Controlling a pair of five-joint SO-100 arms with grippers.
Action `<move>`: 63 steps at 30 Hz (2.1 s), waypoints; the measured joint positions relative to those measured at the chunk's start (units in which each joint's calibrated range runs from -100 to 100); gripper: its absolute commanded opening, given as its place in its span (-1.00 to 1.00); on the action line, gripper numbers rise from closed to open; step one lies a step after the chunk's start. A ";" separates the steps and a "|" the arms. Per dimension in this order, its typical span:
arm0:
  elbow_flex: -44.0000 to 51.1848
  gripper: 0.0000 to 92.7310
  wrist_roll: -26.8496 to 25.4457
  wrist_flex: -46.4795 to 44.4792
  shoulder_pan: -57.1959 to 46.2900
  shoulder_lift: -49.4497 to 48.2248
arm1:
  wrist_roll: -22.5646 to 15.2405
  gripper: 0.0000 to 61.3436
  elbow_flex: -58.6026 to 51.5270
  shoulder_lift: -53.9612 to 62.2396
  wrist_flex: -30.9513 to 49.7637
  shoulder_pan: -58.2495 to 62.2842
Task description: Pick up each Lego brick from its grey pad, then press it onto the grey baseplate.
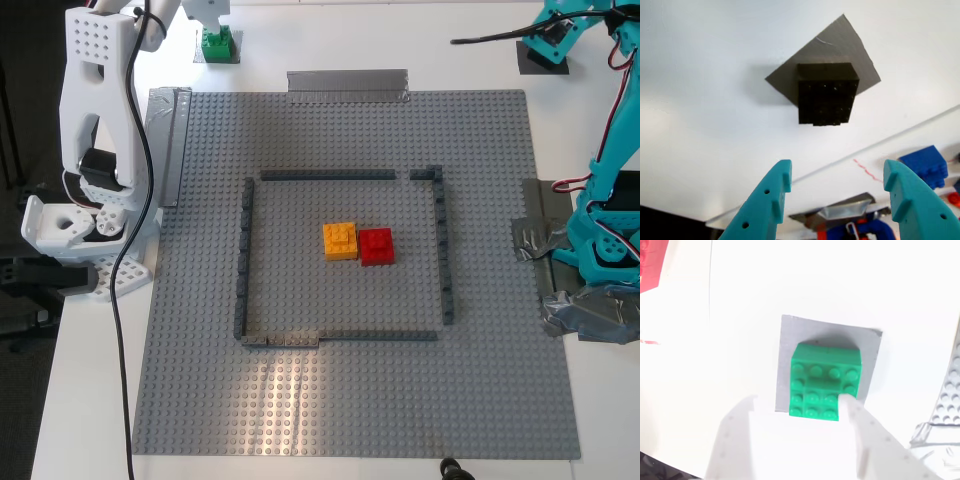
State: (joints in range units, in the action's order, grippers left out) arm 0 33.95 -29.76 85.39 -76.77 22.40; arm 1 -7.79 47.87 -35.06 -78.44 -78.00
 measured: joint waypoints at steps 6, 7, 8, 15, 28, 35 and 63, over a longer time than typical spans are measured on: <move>0.00 -0.56 -1.10 -0.78 -0.07 0.42 | -0.05 -0.35 0.00 -0.43 0.48 0.00; 0.00 -0.55 -1.10 -0.78 -0.07 0.51 | -0.05 -0.35 0.00 -0.43 0.48 0.00; 0.00 -0.55 -1.15 -0.78 -0.07 0.51 | -0.05 -0.35 0.00 -0.43 0.48 0.00; 0.00 -0.54 -1.78 -0.87 0.96 2.87 | 0.10 -0.35 -0.39 -0.43 0.48 0.00; 0.10 -0.56 -2.46 -0.96 1.33 3.89 | -0.88 -0.33 0.39 -0.60 -3.62 0.27; 0.10 -0.56 -1.52 -2.35 1.33 3.89 | -0.78 -0.33 0.39 -0.60 -2.17 0.73; 0.10 -0.59 0.52 -4.61 0.44 7.35 | 0.49 -0.30 -1.26 -0.60 -1.13 -0.45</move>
State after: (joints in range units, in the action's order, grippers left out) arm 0 34.05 -29.24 80.78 -76.32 29.75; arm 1 -7.31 46.62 -35.66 -79.57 -78.45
